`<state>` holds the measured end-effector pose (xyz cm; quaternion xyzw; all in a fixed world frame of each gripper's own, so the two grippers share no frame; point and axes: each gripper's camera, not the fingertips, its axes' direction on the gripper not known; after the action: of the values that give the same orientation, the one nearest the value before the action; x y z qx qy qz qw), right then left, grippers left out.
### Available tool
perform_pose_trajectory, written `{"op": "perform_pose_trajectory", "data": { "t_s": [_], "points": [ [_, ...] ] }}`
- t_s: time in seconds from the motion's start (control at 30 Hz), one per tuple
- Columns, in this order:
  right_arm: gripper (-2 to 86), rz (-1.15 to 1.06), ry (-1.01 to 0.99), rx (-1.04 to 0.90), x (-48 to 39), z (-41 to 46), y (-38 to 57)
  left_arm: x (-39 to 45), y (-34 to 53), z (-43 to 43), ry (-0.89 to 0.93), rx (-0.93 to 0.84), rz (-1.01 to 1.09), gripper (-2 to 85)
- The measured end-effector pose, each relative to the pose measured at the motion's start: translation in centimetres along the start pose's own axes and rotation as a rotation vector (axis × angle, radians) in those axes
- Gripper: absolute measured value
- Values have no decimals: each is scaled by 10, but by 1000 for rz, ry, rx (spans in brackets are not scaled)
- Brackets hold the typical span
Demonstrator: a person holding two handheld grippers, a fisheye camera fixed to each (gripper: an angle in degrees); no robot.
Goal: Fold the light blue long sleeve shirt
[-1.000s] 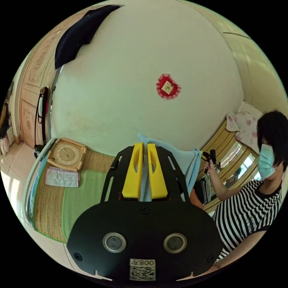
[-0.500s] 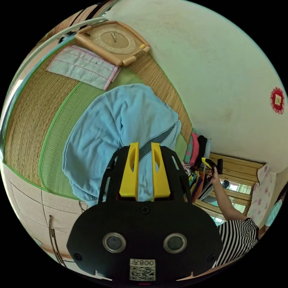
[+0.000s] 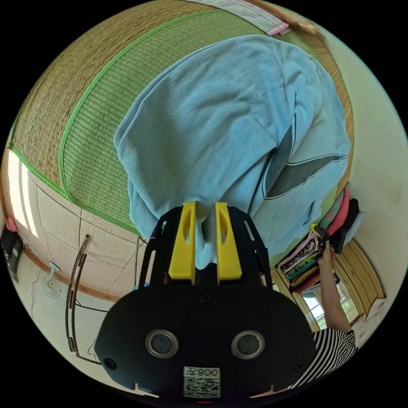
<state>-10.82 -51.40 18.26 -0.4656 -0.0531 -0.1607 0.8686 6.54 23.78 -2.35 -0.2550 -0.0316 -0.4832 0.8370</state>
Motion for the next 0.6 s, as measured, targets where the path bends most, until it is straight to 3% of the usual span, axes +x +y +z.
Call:
{"op": "perform_pose_trajectory", "data": {
  "t_s": [0.17,0.37,0.6],
  "points": [
    [50,-61,97,-1,-67,-12,-13,37,-27,-7,-119,-51,25,50],
    [19,-50,31,-16,-125,-39,-15,57,-38,-40,-112,-26,55,31],
    [15,-69,257,77,-188,-139,12,52,-28,-118,-169,87,63,24]
  ]
}}
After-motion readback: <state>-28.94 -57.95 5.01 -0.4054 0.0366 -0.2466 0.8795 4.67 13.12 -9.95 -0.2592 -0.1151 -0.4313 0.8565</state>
